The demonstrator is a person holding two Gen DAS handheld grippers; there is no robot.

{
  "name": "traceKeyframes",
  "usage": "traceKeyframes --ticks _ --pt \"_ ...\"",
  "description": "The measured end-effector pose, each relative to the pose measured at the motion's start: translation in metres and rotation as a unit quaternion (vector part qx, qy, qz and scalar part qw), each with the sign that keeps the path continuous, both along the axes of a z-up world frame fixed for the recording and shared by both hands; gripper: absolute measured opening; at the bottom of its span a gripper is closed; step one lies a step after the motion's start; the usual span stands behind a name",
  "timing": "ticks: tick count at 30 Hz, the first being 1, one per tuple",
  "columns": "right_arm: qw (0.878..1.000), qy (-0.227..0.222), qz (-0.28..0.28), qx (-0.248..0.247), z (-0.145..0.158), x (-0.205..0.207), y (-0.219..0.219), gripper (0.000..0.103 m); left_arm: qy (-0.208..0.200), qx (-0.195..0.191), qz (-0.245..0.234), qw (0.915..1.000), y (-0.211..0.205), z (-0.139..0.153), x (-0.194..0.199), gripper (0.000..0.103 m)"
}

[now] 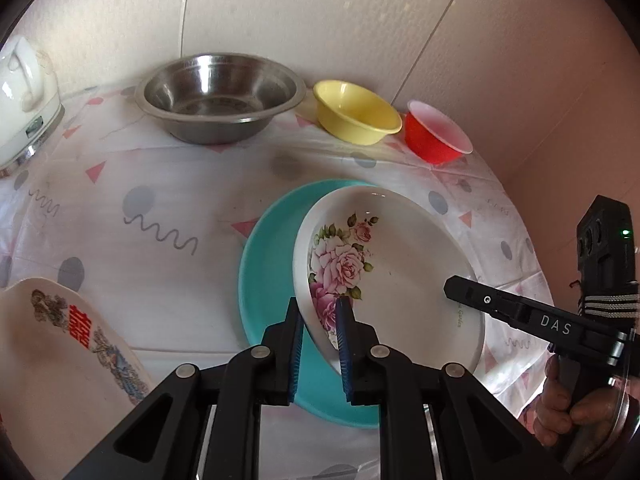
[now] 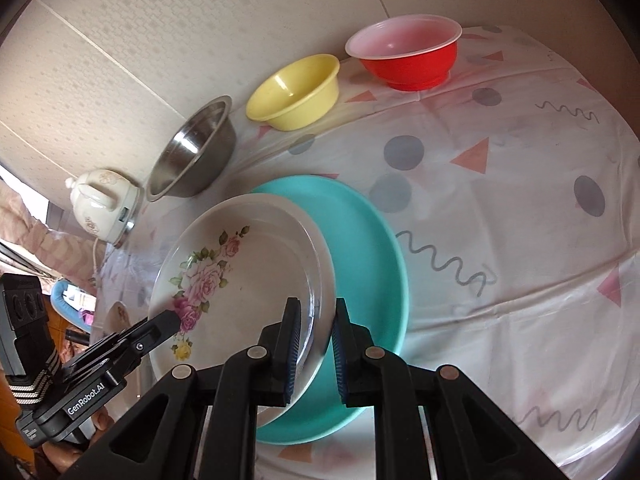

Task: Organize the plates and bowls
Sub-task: 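Carry the rose plate onto the teal plate with both grippers and release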

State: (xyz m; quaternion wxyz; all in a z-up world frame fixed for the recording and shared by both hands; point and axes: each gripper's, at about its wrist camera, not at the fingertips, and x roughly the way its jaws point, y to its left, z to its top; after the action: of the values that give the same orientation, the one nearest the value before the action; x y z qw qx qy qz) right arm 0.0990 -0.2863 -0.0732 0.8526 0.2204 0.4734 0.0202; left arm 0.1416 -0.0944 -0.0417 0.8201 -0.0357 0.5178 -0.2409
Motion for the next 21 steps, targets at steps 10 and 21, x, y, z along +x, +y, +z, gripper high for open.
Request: traceKeyframes --ticks 10,21 --pt "0.998 0.005 0.017 -0.064 -0.007 0.004 0.005 0.014 0.022 0.013 0.002 0.9997 -0.003 -0.018 0.002 0.016" --pt "0.995 0.012 0.01 -0.097 -0.005 0.004 0.011 0.017 0.019 0.019 0.003 0.9996 -0.005 -0.017 0.001 0.017"
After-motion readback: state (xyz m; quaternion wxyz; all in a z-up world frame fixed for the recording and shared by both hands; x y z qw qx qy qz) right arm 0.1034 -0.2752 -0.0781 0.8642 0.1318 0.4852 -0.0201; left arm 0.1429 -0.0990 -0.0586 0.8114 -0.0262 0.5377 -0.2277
